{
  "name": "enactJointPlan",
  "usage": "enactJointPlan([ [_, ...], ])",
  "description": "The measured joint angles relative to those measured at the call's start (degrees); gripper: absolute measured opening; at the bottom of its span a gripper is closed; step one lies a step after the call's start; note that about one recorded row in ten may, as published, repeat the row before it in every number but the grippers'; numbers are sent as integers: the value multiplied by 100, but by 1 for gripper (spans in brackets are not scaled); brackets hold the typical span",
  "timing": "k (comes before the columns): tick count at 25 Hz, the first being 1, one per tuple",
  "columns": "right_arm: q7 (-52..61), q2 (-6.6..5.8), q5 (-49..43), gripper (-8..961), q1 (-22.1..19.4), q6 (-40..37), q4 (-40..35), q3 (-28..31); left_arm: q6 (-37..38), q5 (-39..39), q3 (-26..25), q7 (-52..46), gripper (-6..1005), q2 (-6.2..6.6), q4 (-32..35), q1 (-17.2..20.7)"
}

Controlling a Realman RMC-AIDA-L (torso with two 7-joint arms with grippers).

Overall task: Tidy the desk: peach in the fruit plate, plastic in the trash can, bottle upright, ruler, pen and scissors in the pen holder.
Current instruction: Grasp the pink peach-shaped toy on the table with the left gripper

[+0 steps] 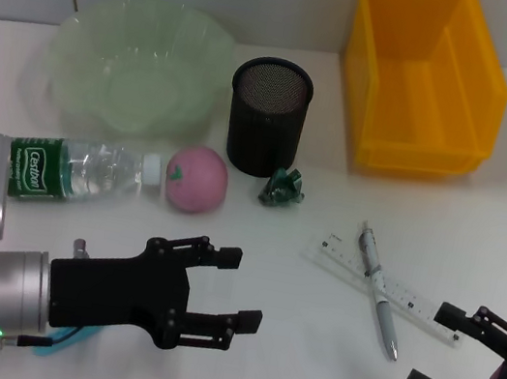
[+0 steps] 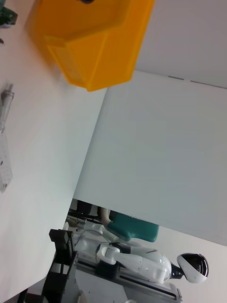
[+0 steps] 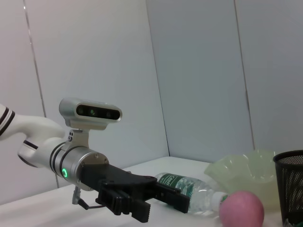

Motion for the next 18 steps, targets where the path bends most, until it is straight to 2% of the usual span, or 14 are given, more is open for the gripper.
enactJointPlan([
  [9,26,-10,9,838,23,96,-18,8,-23,-12,-41,24,822,0,21,-29],
  [13,29,-4,13,838,52,290,3,75,-62,-336,-188,345,816,-24,0,-32],
  [16,18,1,20,837,41,299,155,511,-428,-947,-106,619,812,-50,15,-91],
  [18,4,-9,21,837,20,280,247,809,-1094,-1286,203,649,809,-51,52,-293],
])
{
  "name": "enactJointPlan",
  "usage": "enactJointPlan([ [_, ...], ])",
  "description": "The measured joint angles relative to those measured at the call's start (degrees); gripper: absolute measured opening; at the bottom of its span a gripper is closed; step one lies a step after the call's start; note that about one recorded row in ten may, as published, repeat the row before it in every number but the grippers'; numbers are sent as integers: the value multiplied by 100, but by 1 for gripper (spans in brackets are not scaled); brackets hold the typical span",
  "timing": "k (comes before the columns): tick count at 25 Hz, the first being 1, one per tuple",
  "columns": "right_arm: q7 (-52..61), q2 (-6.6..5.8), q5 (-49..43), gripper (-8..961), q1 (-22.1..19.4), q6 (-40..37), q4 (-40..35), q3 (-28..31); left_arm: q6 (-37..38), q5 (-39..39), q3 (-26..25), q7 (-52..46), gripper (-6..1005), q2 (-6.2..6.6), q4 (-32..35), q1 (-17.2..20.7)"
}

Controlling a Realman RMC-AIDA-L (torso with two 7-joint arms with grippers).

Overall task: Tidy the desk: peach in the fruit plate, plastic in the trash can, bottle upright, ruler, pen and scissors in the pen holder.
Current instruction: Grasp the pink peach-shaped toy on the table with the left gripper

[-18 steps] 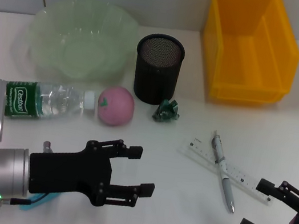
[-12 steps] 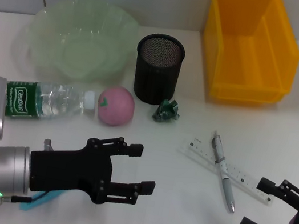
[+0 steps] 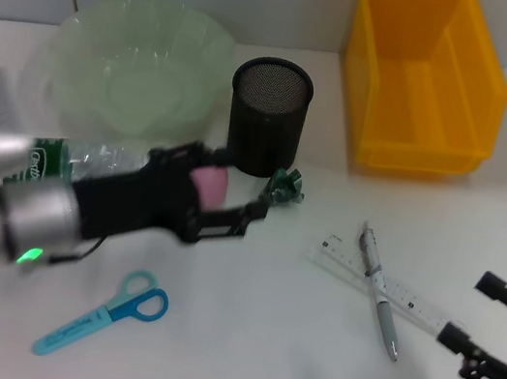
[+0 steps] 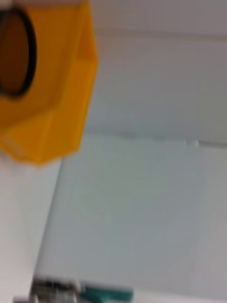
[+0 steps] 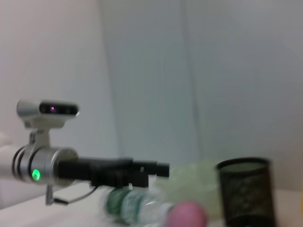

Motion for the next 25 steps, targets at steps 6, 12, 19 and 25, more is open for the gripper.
enactJointPlan([
  [6,15,-1,-2,836,-52,-49,5,173,-1955,-551,1112,-34,801,-2,245,-661],
  [12,31,9,1,835,-110,-133,13,178,-3059,-633,1824,-42,792,6,955,-508],
  [19,106,13,1,833,-112,-140,18,229,-3092,-115,1798,-406,783,61,1040,-383],
  [25,168,14,-1,832,-81,-142,18,229,-3189,117,1777,-512,774,61,1097,-348],
])
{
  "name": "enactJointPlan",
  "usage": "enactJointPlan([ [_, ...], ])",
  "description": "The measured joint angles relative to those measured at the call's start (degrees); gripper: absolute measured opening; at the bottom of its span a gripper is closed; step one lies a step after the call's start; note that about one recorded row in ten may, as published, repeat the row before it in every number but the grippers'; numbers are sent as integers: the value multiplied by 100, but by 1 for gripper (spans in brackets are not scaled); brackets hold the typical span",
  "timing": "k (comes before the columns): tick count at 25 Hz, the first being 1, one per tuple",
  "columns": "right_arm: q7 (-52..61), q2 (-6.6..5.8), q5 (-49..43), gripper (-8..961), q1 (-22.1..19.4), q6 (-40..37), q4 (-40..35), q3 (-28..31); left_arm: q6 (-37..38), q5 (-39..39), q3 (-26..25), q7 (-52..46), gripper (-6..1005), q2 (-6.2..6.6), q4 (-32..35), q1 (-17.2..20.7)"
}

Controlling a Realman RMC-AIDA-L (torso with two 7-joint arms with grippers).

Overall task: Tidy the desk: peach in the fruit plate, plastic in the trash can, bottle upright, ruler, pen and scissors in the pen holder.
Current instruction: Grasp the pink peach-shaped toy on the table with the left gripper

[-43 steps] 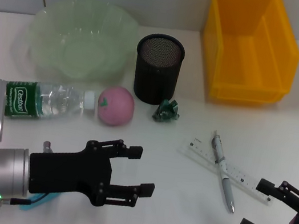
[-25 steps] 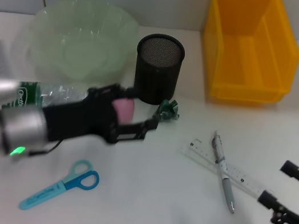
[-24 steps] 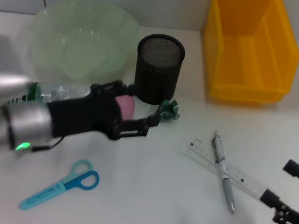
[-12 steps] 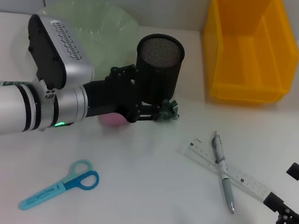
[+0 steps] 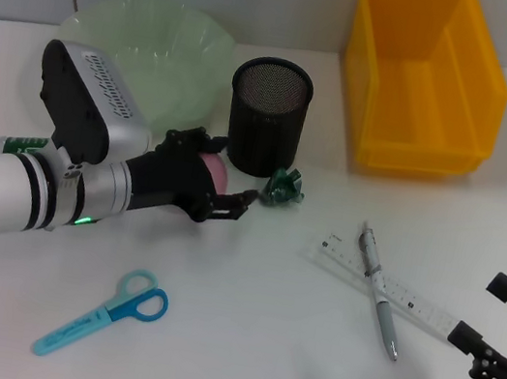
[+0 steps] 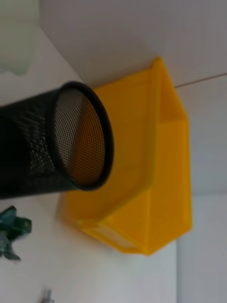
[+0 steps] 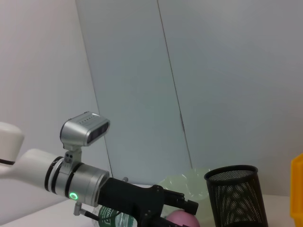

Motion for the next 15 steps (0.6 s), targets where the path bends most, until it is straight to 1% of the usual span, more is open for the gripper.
enactJointPlan([
  [1,0,0,0,832,0,0,0,0,0,0,0,0,773,0,0,0],
  [2,1,0,-5,832,8,1,0,0,-267,197,8,-90,772,-4,38,8],
  [3,1,0,-12,832,16,6,0,0,-267,197,8,-90,770,-4,38,8],
  [5,3,0,-25,831,35,24,0,0,-675,238,89,-43,767,-26,223,105],
  [11,4,0,-30,830,55,46,4,0,-783,247,148,-2,759,-18,281,147],
  [14,4,0,-34,830,58,50,26,0,-775,256,157,274,755,-16,417,258],
  [15,4,0,-34,829,58,50,26,0,-767,257,157,305,735,-11,442,274],
])
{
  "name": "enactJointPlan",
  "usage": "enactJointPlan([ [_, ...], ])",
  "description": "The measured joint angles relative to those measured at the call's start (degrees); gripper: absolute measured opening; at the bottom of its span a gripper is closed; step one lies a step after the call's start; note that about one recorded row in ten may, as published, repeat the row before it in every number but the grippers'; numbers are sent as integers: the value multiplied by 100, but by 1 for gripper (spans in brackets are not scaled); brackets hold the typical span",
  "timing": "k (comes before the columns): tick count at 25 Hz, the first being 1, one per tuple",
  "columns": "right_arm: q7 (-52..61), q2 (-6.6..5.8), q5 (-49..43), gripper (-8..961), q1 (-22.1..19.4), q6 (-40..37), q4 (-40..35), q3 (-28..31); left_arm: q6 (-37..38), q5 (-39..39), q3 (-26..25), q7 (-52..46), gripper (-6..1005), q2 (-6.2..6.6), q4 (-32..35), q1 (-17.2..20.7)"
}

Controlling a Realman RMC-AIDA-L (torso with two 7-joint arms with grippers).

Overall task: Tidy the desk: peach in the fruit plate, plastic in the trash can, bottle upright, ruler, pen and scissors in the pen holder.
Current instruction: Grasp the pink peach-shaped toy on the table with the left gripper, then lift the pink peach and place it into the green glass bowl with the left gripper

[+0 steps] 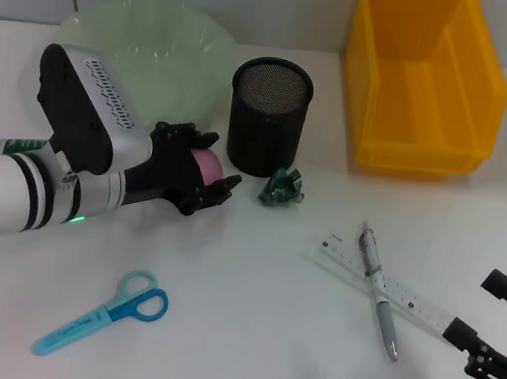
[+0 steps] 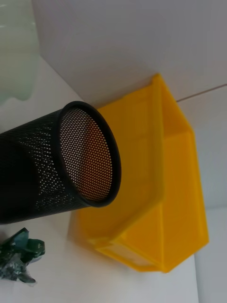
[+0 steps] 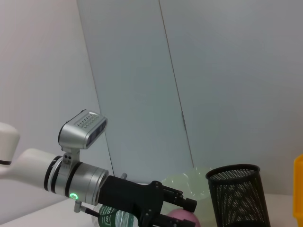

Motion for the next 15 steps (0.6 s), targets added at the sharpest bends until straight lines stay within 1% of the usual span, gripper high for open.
enactJointPlan([
  [10,0,0,0,828,-1,13,105,0,22,4,0,72,536,9,19,55],
  [11,0,0,0,827,-1,12,115,0,27,4,1,106,516,9,87,133],
  [15,0,0,-4,827,-1,17,140,0,23,4,1,125,279,9,99,152],
])
